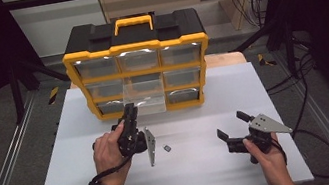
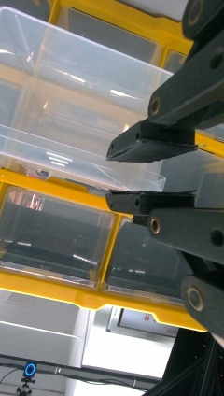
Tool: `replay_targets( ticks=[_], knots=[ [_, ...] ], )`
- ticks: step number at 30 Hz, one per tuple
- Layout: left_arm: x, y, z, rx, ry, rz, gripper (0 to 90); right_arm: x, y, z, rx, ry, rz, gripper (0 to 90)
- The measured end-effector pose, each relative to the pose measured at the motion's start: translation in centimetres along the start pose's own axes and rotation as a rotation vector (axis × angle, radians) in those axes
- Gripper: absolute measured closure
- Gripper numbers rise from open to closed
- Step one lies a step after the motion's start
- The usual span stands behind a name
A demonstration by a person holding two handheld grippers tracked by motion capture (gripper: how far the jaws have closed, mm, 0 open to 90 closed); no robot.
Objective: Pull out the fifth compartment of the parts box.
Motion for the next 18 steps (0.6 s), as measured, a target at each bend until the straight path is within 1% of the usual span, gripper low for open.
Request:
replay_targets(
  ticks=[4, 7, 13, 15, 16, 18],
  knots=[
    [0.02, 0.11, -0.3, 0.002, 0.002, -0.006, 73.7, -0.02, -0.04, -0.03, 0.001, -0.002, 0.001, 3.6],
    [-0.03, 0.04, -0.61, 0.0, -0.001, -0.001, 73.7, 0.04, 0.01, 0.03, -0.002, 0.003, 0.001, 3.7],
    [-0.06, -0.08, -0.6, -0.009, -0.007, -0.005, 73.2, 0.04, 0.07, 0.04, -0.004, 0.004, -0.002, 3.7],
    [-0.01, -0.03, -0.6, -0.001, 0.0, -0.018, 72.7, 0.06, 0.02, 0.04, -0.004, 0.005, -0.003, 3.7],
    [0.03, -0.03, -0.52, 0.01, -0.004, -0.038, 71.4, 0.1, 0.01, 0.06, -0.004, 0.007, -0.005, 3.7],
    [0.14, -0.13, -0.48, 0.04, 0.011, -0.09, 63.4, 0.21, 0.02, 0.12, -0.002, 0.012, -0.004, 3.7]
  ],
)
Point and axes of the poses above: each handheld gripper's, and its own axes: z roughly forward along the jaws, x roughly out of its underside, y roughly to its left, the point moved 6 cm from there along z, roughly forward along the jaws, and after that the axes turned 13 degrees about -x, right-handed, at the moved point
